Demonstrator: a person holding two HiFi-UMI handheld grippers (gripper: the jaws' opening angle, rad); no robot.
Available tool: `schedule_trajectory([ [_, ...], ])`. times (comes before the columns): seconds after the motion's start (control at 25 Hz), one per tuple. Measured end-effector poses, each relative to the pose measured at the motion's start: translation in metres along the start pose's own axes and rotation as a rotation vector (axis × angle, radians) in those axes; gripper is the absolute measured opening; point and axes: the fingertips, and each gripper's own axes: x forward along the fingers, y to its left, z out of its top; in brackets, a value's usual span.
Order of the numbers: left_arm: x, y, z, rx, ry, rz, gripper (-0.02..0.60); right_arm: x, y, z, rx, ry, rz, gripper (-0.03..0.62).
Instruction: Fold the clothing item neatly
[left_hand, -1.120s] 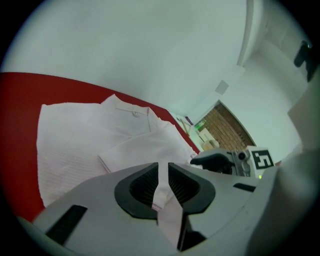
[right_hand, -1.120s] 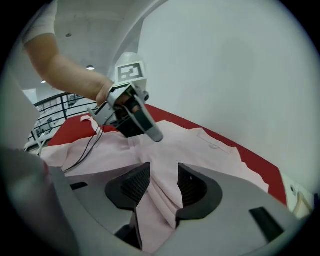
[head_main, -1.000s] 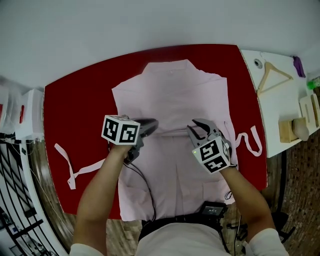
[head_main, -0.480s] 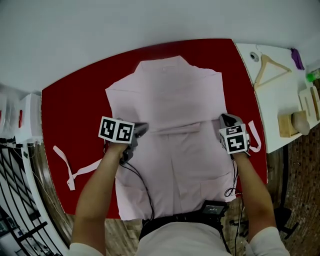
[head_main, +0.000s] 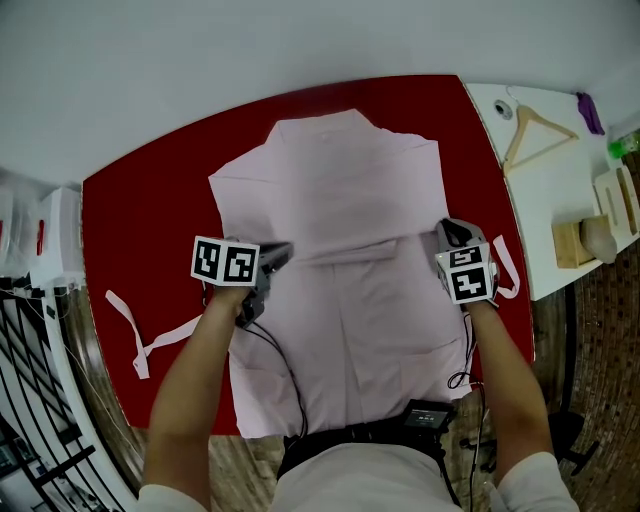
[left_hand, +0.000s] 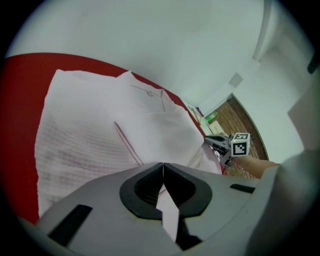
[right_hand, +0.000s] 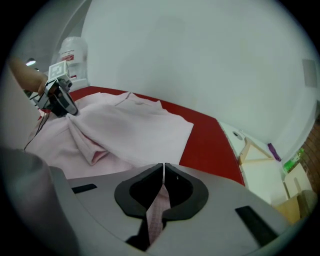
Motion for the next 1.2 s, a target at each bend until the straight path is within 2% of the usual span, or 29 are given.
schedule_trajectory([
  [0.2, -0.025, -0.022, 0.007, 0.017, -0.107, -0.048, 0.006, -0.028, 0.002, 0.016, -0.007, -0.08, -0.007, 0.018],
  [0.52, -0.077, -0.051, 0.003, -0.001, -0.284, -0.079, 0.007, -0.074, -0.021, -0.005, -0.019, -0.074, -0.05, 0.018],
  [0.72, -0.099, -0.069, -0.018, -0.01, -0.356, -0.07, 0.007, -0.095, -0.04, -0.041, -0.015, -0.027, -0.041, 0.02],
  [0.92, -0.117, -0.087, -0.041, -0.011, -0.46, -0.023, 0.006, -0.108, -0.068, -0.072, -0.001, -0.024, -0.047, 0.026],
  [1.04, -0.126, -0.099, -0.058, -0.027, -0.512, 0.003, 0.006, -0.112, -0.082, -0.09, 0.019, -0.018, -0.041, 0.084],
  [1.2, -0.133, -0.114, -0.081, -0.054, -0.549, 0.024, 0.006, -0.115, -0.103, -0.115, 0.063, -0.002, -0.048, 0.11],
])
